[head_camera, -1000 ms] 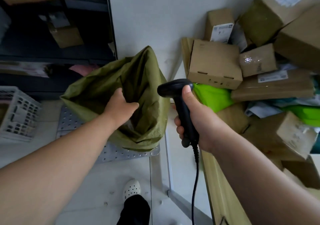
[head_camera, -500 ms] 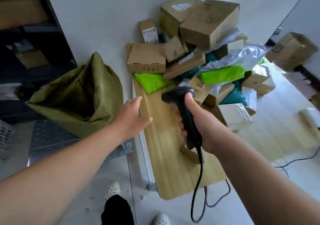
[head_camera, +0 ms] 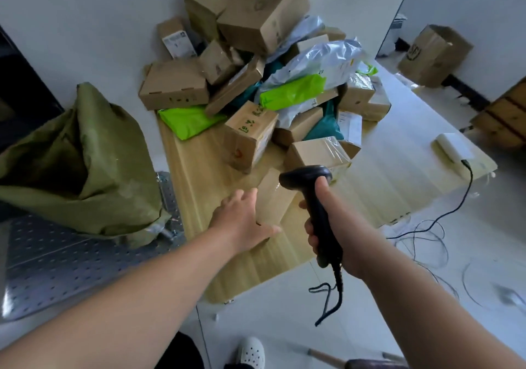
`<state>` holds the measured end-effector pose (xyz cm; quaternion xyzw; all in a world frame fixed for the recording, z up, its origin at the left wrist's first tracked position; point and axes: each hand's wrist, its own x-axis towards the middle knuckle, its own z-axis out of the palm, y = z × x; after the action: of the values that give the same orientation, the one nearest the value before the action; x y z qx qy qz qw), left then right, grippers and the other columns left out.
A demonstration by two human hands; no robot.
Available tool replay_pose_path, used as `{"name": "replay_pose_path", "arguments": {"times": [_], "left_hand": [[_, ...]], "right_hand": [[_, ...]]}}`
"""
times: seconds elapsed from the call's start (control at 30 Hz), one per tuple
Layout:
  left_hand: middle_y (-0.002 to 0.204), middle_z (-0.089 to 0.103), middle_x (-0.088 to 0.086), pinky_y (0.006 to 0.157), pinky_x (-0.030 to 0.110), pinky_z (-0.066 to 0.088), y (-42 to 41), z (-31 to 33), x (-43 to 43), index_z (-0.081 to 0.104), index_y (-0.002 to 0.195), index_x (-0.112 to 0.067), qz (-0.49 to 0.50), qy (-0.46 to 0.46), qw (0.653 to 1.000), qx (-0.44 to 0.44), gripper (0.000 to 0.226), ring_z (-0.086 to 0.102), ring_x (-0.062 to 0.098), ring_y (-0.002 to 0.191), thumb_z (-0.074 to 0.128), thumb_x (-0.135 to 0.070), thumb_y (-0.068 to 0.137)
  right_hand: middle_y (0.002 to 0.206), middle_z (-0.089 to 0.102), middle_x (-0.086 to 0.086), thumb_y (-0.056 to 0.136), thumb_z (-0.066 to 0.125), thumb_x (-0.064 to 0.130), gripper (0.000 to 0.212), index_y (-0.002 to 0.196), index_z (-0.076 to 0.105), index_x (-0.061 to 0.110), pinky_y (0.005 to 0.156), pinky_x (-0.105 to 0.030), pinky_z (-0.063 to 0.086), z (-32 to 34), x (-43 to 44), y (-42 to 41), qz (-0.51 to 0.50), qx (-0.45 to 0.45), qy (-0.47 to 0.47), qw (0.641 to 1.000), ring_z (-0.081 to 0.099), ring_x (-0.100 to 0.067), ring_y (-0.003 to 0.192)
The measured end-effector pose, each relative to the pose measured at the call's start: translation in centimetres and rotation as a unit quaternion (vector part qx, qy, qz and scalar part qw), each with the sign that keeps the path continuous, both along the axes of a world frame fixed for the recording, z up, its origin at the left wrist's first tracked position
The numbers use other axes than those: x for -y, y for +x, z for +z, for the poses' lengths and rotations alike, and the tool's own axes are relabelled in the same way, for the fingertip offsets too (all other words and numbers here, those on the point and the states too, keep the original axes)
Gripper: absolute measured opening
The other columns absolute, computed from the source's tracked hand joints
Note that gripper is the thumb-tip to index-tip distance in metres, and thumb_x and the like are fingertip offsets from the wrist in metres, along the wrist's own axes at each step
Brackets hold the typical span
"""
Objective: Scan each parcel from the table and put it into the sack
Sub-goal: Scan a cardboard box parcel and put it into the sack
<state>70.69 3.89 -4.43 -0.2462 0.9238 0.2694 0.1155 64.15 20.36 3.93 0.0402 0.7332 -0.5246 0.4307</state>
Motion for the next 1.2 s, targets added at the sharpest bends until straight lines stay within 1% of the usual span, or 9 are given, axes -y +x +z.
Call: {"name": "replay_pose_path", "arguments": {"times": [0.27, 0.37, 0.47, 0.57, 0.7, 0.97, 1.03, 1.1, 1.2], "left_hand": [[0.145, 0.028, 0.012, 0.099, 0.043, 0.040, -2.7, -3.9, -2.1, 0.013, 0.151, -0.026, 0.059, -0.037, 0.997, 0.026, 0.103, 0.032, 0.032, 0.130, 0.065, -0.060, 0.069], [0.134, 0.039, 0.006, 0.089, 0.039, 0.043, -2.6, -3.3, -1.2, 0.022, 0.147, -0.029, 0.126, 0.050, 0.991, -0.001, 0.098, 0.042, 0.027, 0.121, 0.057, -0.054, 0.059], [0.112, 0.057, -0.002, 0.074, 0.033, 0.051, -2.1, -1.0, -0.1, 0.042, 0.136, -0.028, 0.258, 0.329, 0.904, -0.087, 0.077, 0.058, 0.019, 0.097, 0.059, -0.047, 0.063], [0.084, 0.061, 0.000, 0.058, 0.026, 0.045, -1.0, 1.8, 1.3, 0.058, 0.098, -0.019, 0.329, 0.507, 0.788, -0.117, 0.019, 0.059, 0.014, 0.073, 0.054, -0.030, 0.084], [0.083, 0.060, 0.002, 0.070, 0.032, 0.042, 0.6, 5.6, 4.3, 0.057, 0.085, -0.019, 0.354, 0.604, 0.701, -0.135, 0.018, 0.056, 0.019, 0.075, 0.043, -0.030, 0.088], [0.105, 0.067, 0.014, 0.086, 0.044, 0.041, 3.8, 11.0, 10.1, 0.065, 0.101, -0.013, 0.322, 0.691, 0.608, -0.223, 0.040, 0.057, 0.032, 0.096, 0.047, -0.034, 0.073], [0.113, 0.065, 0.019, 0.092, 0.047, 0.039, 4.2, 11.6, 11.3, 0.065, 0.107, -0.009, 0.307, 0.716, 0.585, -0.226, 0.047, 0.056, 0.035, 0.101, 0.046, -0.035, 0.072], [0.123, 0.061, 0.022, 0.101, 0.050, 0.034, 4.4, 12.2, 12.3, 0.063, 0.117, -0.007, 0.285, 0.727, 0.586, -0.218, 0.054, 0.054, 0.036, 0.108, 0.043, -0.035, 0.075], [0.129, 0.060, 0.017, 0.108, 0.057, 0.026, 4.8, 13.0, 14.5, 0.064, 0.120, -0.013, 0.269, 0.704, 0.623, -0.210, 0.054, 0.050, 0.034, 0.119, 0.046, -0.042, 0.078]], "right_hand": [[0.059, 0.059, 0.000, 0.085, 0.044, 0.076, 0.069, 0.109, 0.064, 0.015, 0.044, -0.024, 0.044, -3.0, -2.0, -0.9, -0.021, 0.030, -0.026, 0.999, 0.054, -0.014, 0.048], [0.060, 0.059, 0.000, 0.085, 0.044, 0.076, 0.069, 0.109, 0.064, 0.015, 0.045, -0.025, 0.045, -3.0, -1.8, -1.3, -0.027, 0.031, -0.040, 0.998, 0.054, -0.015, 0.049], [0.061, 0.059, 0.000, 0.086, 0.044, 0.074, 0.065, 0.110, 0.064, 0.017, 0.048, -0.025, 0.046, -2.0, -0.9, -1.8, -0.025, 0.029, -0.068, 0.997, 0.053, -0.014, 0.049], [0.059, 0.058, 0.001, 0.088, 0.050, 0.068, 0.057, 0.111, 0.060, 0.016, 0.045, -0.025, 0.043, -0.5, 0.8, -2.0, -0.014, 0.003, -0.106, 0.994, 0.051, -0.014, 0.048], [0.058, 0.056, 0.000, 0.090, 0.063, 0.050, 0.038, 0.105, 0.058, 0.015, 0.044, -0.027, 0.040, 1.4, 3.7, -2.1, -0.005, -0.058, -0.154, 0.986, 0.051, -0.016, 0.047], [0.058, 0.061, 0.007, 0.081, 0.077, 0.039, 0.023, 0.087, 0.064, 0.021, 0.061, -0.035, 0.051, 3.9, 11.7, -1.6, -0.038, -0.157, -0.166, 0.973, 0.058, -0.012, 0.059], [0.071, 0.067, 0.000, 0.071, 0.083, 0.034, 0.034, 0.093, 0.063, 0.017, 0.059, -0.037, 0.056, 4.4, 13.8, -1.0, -0.042, -0.164, -0.169, 0.971, 0.063, -0.013, 0.063], [0.092, 0.073, -0.010, 0.063, 0.083, 0.033, 0.050, 0.104, 0.061, 0.015, 0.068, -0.047, 0.059, 5.0, 15.8, -0.4, -0.043, -0.162, -0.164, 0.972, 0.070, -0.023, 0.075], [0.096, 0.073, -0.007, 0.060, 0.083, 0.030, 0.051, 0.104, 0.060, 0.020, 0.066, -0.051, 0.060, 5.8, 18.7, 0.2, -0.041, -0.194, -0.163, 0.966, 0.072, -0.026, 0.079]]}}
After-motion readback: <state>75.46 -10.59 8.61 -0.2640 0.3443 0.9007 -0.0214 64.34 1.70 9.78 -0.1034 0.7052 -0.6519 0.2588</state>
